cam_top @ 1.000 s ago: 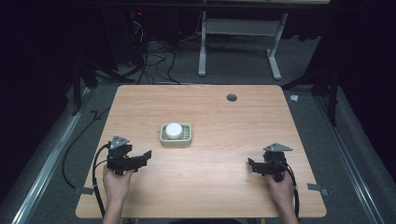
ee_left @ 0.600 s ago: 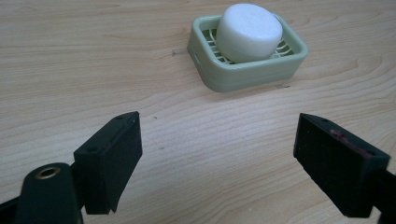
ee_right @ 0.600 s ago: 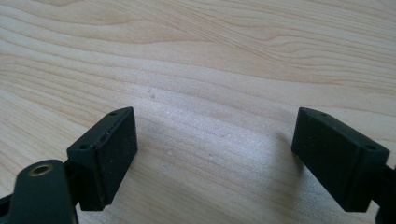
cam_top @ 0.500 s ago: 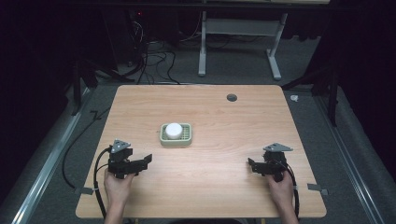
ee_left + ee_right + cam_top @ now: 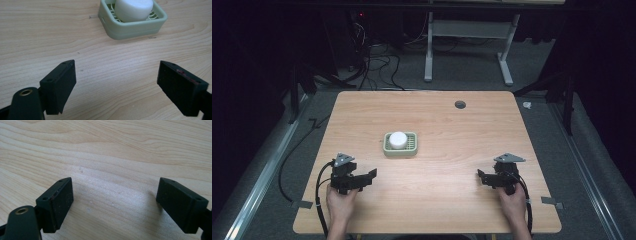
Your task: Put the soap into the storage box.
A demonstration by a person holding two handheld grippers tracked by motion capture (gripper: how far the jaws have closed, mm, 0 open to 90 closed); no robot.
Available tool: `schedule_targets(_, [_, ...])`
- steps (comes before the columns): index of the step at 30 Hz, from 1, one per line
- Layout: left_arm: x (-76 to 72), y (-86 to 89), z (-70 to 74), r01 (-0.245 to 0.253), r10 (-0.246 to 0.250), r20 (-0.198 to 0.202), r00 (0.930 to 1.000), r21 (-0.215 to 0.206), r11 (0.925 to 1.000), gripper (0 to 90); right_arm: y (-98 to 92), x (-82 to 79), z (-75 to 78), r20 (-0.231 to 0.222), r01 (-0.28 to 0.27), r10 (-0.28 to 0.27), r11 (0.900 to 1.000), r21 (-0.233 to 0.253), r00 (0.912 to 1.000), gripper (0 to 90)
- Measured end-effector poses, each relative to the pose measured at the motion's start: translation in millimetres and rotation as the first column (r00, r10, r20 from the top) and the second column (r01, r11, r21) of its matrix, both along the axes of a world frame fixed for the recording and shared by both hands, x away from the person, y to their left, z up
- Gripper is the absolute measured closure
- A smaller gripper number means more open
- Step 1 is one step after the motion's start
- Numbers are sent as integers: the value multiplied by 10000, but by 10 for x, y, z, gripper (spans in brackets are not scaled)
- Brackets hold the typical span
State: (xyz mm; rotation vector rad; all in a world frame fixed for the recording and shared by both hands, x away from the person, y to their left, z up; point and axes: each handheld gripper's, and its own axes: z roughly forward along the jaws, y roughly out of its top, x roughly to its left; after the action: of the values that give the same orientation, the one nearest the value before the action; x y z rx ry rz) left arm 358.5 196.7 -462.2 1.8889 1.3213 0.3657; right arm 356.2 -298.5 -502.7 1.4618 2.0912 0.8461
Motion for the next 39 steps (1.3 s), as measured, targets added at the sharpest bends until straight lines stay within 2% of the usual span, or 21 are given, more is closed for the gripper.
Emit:
schedule_targets(20, [-3, -103, -200, 108, -115, -496, 9987, -144, 9998, 168, 0, 0, 0, -2, 3, -3, 10000, -1, 10000, 151])
schedule_targets(24, [8, -157, -243, 198, -195, -551, 9983, 54, 9998, 168, 0, 0, 0, 0, 3, -3, 10000, -4, 10000, 152])
schedule_targets(27, [17, -173, -264, 235, -233, -625, 9978, 27, 9997, 167, 0, 0, 0, -3, -2, 2, 10000, 1, 10000, 151])
schedule_targets(30, [18, -229, -297, 201, -164, -493, 9986, 748, 9970, 168, 0, 0, 0, -3, 0, 0, 10000, 4, 10000, 151])
schedule_targets(34, [36, -293, -346, 284, -227, -522, 9984, 1117, 9933, 166, 0, 0, 0, -1, 0, 0, 10000, -1, 10000, 151])
schedule_targets(39, [58, -332, -376, 169, -125, -369, 9992, 1216, 9924, 164, 1, -1, 0, -12, 6, -6, 10000, 7, 10000, 151])
